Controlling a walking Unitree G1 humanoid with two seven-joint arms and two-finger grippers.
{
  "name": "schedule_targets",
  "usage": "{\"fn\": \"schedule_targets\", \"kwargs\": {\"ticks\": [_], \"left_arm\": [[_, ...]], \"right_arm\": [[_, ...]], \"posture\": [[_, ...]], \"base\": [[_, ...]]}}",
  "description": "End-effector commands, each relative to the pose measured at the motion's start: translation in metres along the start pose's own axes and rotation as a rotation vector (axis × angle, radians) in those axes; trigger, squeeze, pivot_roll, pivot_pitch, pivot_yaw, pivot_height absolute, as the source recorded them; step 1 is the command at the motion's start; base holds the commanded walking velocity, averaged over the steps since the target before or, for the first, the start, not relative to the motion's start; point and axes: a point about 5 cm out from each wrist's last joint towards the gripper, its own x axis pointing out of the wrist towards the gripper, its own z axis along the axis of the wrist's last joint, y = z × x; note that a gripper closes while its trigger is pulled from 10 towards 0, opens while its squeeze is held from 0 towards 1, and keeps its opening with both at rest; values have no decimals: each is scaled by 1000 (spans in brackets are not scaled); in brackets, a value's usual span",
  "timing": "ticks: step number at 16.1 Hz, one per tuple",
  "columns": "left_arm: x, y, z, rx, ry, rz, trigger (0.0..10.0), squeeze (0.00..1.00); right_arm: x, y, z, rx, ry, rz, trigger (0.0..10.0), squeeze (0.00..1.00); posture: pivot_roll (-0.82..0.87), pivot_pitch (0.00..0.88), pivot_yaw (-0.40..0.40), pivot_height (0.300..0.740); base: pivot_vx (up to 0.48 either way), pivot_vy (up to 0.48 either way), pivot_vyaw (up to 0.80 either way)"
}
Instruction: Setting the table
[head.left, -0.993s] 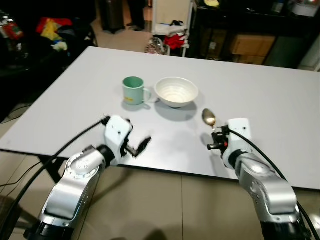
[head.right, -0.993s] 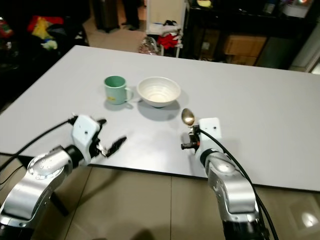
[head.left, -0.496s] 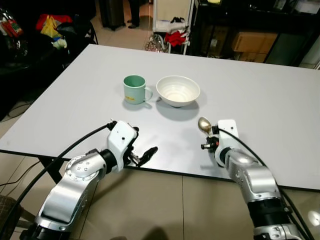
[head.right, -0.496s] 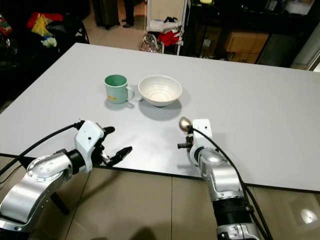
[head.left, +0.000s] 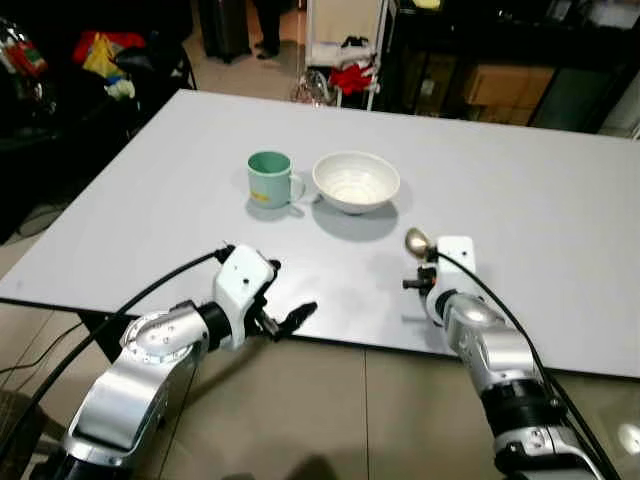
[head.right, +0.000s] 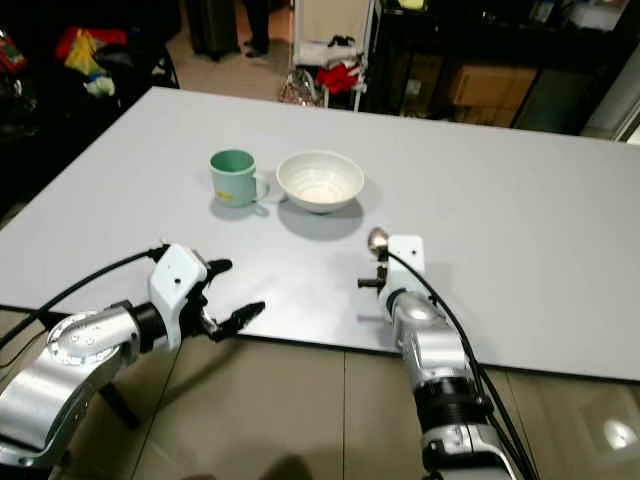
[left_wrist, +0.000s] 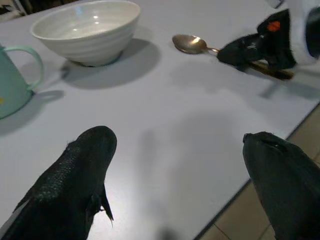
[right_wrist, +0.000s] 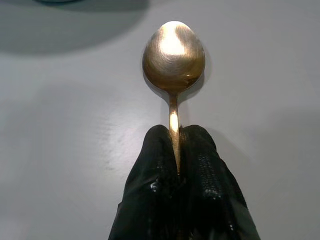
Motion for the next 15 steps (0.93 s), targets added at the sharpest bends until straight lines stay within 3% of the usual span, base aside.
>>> {"fn": "schedule_targets", "kwargs": {"ticks": [1, 3, 4, 8, 10, 12, 13, 15], "left_arm": [[0, -6, 3, 4, -5, -51, 10000, 0], [-1, -8, 3, 2, -1, -67, 10000, 0], [-1, -6, 4, 6, -1, -58, 10000, 0], [-2, -5, 6, 8, -4, -50, 10000, 0], [-3, -1, 11, 4, -40, -18, 10000, 0], [-6, 3, 17, -10, -90, 24, 10000, 0], [-8, 8, 22, -35, -127, 88, 10000, 0], [-10, 15, 25, -65, -162, 228, 10000, 0]], "right_arm": [[3, -2, 0, 27, 3, -20, 10000, 0], [7, 0, 1, 48, -3, -16, 10000, 12], [9, 4, 1, 57, -5, 8, 10000, 1000], [8, 6, 5, 57, -22, 28, 10000, 1000], [-6, -1, 26, 69, -134, 46, 10000, 1000], [-28, -10, 41, 71, -215, 36, 10000, 1000], [-49, -13, 51, 54, -311, 61, 10000, 1000], [-76, -9, 57, -44, -425, 109, 10000, 1000]], "posture": [[76, 0, -32, 740], [76, 0, -32, 740], [76, 0, -32, 740], [88, 0, -42, 740], [93, 0, -54, 740], [84, 0, -55, 740], [80, 0, -55, 740], [79, 0, -55, 740]], "base": [[0, 0, 0], [0, 0, 0], [0, 0, 0], [0, 0, 0], [0, 0, 0], [0, 0, 0], [0, 0, 0], [0, 0, 400]]}}
